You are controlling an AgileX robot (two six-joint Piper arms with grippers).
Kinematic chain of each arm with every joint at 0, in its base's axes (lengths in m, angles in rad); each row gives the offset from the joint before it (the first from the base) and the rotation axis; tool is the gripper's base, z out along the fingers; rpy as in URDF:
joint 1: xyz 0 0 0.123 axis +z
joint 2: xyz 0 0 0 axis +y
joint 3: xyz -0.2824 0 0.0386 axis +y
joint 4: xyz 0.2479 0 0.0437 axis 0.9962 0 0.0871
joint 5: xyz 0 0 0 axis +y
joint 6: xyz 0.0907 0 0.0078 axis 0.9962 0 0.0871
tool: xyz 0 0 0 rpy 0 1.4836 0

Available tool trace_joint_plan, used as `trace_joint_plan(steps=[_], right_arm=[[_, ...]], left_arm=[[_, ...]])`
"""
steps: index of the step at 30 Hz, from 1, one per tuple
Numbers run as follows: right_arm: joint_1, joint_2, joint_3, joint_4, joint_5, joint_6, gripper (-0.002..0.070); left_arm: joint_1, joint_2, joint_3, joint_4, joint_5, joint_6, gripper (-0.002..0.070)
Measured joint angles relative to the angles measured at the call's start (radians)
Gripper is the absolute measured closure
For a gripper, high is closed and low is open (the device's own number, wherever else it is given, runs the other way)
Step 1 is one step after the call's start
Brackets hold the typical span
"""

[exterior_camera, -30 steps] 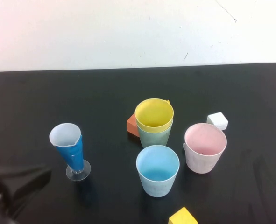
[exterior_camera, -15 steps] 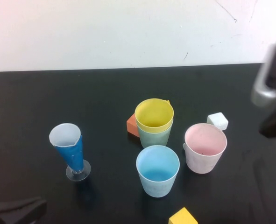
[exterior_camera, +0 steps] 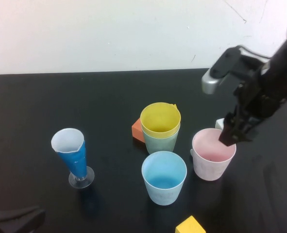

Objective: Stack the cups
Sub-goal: Pick up the pink cup

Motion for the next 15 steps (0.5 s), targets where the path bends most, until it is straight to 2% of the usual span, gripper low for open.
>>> trace_joint_plan(steps=[3,6,10,11,15], right_arm=[[0.0,0.07,-0.018,0.002,-0.005,0.003,0.0192],[0.0,0.13,-0.019,0.009,0.005,0.003,0.0295],[0.0,0.179,-0.039,-0.003,0.062,-0.009,0.0556],[0.0,0.182,-0.051,-0.013,0.08,-0.011,0.0598],[0.0,0.168,-0.114,-0.071,0.149,-0.011,0.0654]], left_arm=[[0.0,0.0,0.0,0.004,0.0,0.0,0.0673],[0.0,0.0,0.0,0.006,0.004,0.0,0.0673],[0.0,0.0,0.0,0.006,0.013,0.0,0.0673],[0.0,0.0,0.0,0.006,0.015,0.0,0.0673],[0.0,0.0,0.0,0.006,0.017,0.0,0.0673]])
